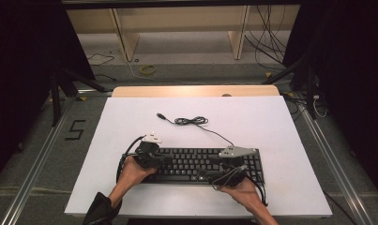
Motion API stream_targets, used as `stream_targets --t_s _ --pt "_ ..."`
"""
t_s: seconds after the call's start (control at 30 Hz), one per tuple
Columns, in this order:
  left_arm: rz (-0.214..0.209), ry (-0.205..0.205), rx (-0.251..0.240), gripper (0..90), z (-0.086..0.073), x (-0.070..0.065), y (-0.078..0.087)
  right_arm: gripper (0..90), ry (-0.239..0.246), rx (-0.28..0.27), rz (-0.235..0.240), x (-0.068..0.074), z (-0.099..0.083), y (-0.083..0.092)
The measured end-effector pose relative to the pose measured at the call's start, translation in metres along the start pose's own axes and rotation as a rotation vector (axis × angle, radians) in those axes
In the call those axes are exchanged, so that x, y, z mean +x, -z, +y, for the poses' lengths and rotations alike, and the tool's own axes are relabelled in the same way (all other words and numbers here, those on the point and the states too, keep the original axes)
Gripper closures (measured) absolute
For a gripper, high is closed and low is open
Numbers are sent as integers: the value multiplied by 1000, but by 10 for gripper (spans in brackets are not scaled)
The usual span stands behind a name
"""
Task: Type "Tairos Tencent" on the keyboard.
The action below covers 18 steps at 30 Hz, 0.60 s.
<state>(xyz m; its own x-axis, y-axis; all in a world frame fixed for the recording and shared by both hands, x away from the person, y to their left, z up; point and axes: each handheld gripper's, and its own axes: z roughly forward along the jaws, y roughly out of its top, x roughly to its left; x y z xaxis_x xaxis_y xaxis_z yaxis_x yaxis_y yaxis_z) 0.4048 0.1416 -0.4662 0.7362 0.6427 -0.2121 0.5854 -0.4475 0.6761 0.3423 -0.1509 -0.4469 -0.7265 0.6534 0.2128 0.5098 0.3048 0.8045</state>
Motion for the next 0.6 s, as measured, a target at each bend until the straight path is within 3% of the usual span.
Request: stream_targets --t_s 0.33,0.6 --pt "13 2 31 891 -2 4 -7 363 -2 7 2 0 -2 3" --pt "8 1 28 891 -2 4 -7 364 -7 10 -3 0 -4 5"
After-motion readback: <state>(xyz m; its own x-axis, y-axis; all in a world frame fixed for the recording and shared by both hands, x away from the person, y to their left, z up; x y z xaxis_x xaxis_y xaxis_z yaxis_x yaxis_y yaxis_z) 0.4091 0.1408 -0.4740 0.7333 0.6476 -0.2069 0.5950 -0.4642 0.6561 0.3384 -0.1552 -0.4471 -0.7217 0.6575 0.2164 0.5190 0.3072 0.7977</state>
